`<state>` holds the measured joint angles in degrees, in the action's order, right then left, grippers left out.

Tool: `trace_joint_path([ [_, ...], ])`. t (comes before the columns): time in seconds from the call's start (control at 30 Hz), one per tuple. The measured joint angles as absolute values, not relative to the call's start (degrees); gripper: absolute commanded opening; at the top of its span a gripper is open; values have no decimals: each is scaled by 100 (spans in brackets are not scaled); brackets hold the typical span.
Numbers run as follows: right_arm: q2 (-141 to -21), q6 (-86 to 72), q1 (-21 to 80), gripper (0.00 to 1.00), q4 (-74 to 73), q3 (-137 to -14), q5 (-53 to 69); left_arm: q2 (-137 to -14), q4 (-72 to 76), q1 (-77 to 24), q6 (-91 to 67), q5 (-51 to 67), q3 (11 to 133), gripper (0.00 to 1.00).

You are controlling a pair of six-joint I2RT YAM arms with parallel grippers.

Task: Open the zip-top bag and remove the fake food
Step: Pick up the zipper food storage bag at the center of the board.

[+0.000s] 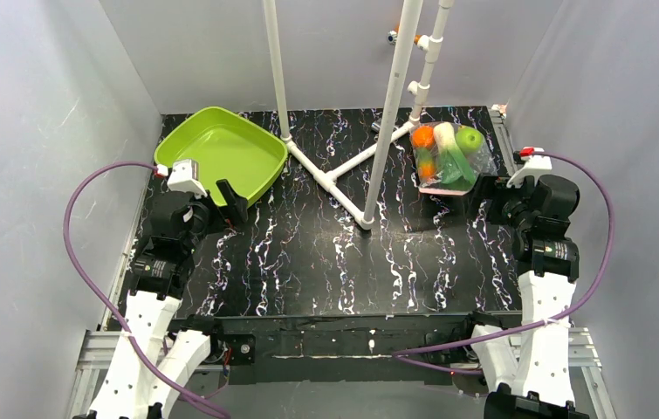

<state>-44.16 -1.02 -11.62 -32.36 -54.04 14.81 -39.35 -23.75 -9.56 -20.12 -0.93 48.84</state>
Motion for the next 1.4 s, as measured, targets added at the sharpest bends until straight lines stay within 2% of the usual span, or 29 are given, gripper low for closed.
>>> trace_joint_path([
  [0.23,-4423,121,-1162,100,-3317,-5354,1575,-3924,-2421,-1011,-2014,49,4884,100],
  [0.4,-4431,749,-1164,100,-3468,-5354,2121,-3876,-2401,-1063,-2038,172,4880,100],
  [0.63,-4635,2871,-1162,100,-4331,-5356,3489,-3822,-2250,-1118,-2169,644,4807,99],
  [0.93,-5395,4906,-1131,100,-4547,-5378,3599,-3745,-1959,-1149,-2635,1581,4353,99],
  [1.1,-6060,5653,-904,100,-4112,-5378,3398,-3771,-1925,-1149,-2679,1796,4353,100],
  [1.33,-6757,5675,-274,100,-2486,-5196,2506,-3699,-1879,-1149,-2536,1865,4206,99],
  [1.4,-6855,5599,-102,94,-1933,-4984,2176,-3660,-1863,-1149,-2493,1865,4082,100],
])
